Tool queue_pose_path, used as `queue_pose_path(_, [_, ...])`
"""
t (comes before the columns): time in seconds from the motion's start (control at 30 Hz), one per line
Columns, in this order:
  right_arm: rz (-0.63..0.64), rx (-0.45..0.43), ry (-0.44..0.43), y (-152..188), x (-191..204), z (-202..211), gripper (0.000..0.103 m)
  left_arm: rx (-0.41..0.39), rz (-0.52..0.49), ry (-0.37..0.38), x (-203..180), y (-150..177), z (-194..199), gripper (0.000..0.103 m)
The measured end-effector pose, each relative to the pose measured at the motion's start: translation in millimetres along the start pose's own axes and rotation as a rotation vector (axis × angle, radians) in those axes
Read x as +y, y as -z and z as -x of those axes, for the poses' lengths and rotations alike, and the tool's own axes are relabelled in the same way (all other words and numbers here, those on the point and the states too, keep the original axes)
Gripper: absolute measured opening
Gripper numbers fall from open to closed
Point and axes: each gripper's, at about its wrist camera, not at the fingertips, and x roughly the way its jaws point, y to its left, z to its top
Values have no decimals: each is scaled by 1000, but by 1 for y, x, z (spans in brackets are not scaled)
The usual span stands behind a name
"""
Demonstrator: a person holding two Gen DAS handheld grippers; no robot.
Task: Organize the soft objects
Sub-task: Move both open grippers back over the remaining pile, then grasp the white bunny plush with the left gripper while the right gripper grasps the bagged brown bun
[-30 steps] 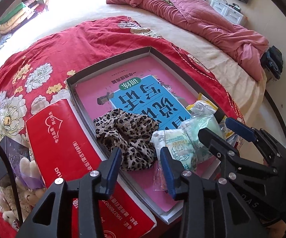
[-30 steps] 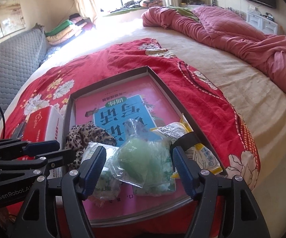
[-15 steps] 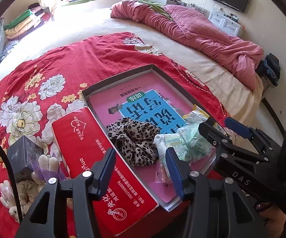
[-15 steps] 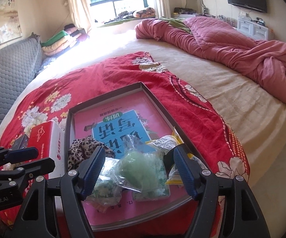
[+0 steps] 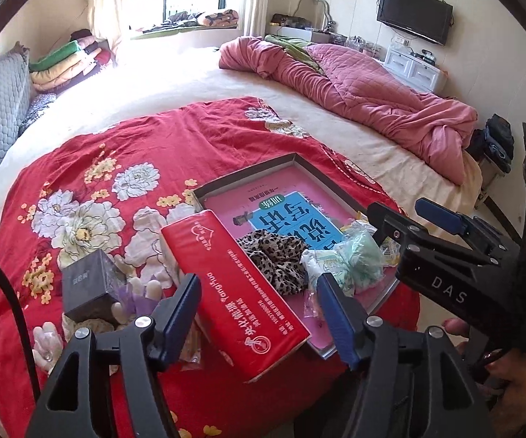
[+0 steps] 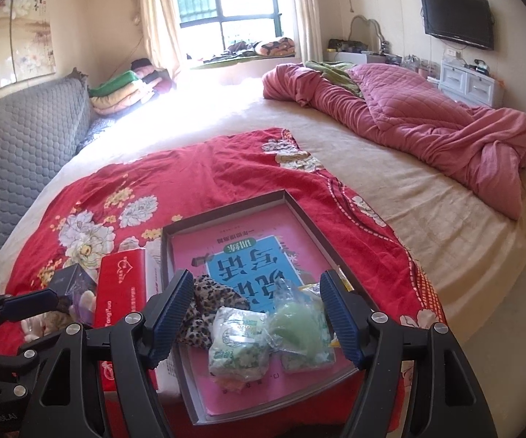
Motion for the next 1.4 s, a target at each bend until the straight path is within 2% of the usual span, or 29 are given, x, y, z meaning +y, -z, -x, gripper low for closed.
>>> queue_pose_path(0.37, [104, -52, -60, -9, 52, 32, 73, -72, 115, -77, 59, 18, 50, 72])
queue_pose_path(0.87, [260, -82, -148, 0, 128, 57, 73, -82, 272, -157, 137, 59, 86, 72])
queue_pose_path(1.1, [327, -68, -178, 7, 154, 56, 73, -98, 364, -237, 187, 77, 104, 72])
queue_pose_path(1.4, [524, -33, -184, 42, 191, 36, 73, -62, 465, -260, 234, 110, 96, 72])
